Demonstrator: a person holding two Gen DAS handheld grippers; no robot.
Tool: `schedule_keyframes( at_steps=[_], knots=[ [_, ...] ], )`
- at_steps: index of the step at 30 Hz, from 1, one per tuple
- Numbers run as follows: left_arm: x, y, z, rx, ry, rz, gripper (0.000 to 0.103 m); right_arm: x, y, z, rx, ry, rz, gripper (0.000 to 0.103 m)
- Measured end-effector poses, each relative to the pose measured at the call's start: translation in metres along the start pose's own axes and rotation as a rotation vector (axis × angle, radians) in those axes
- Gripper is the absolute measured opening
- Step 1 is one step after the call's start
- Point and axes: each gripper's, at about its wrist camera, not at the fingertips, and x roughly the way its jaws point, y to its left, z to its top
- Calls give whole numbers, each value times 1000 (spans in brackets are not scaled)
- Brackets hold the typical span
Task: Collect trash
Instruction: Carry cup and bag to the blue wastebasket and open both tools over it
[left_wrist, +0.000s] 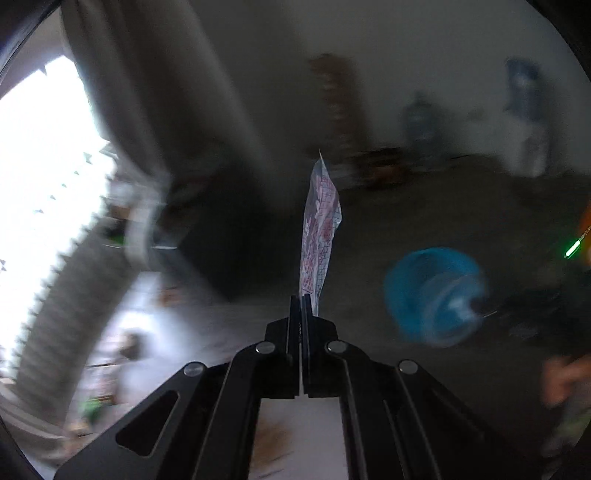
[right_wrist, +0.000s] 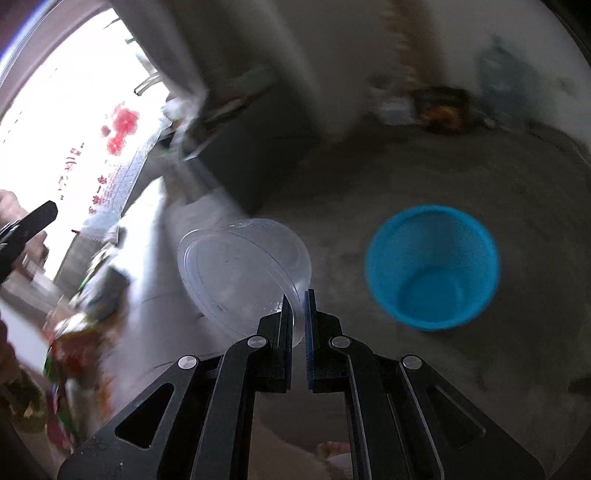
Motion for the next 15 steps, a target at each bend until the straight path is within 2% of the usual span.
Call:
schedule_keyframes(
  at_steps=[3, 4, 6, 10, 14, 15],
  knots=[
    [64, -33, 38, -75, 131, -270, 1, 17, -47, 8, 102, 12, -88, 4],
    [82, -44, 43, -97, 175, -314, 1, 26, -65, 10, 147, 21, -112, 4],
    [133, -80, 53, -81, 279, -356, 1, 41, -93, 13, 208, 40, -154, 4],
    [210, -128, 55, -77, 398, -388, 1, 72, -141, 17, 315, 75, -216, 4],
    [271, -154, 51, -117, 481, -411, 3, 103, -173, 21, 392, 107, -251, 5],
    [280, -160, 50, -117, 491, -411, 7, 114, -181, 22, 415, 118, -267, 10]
  ],
)
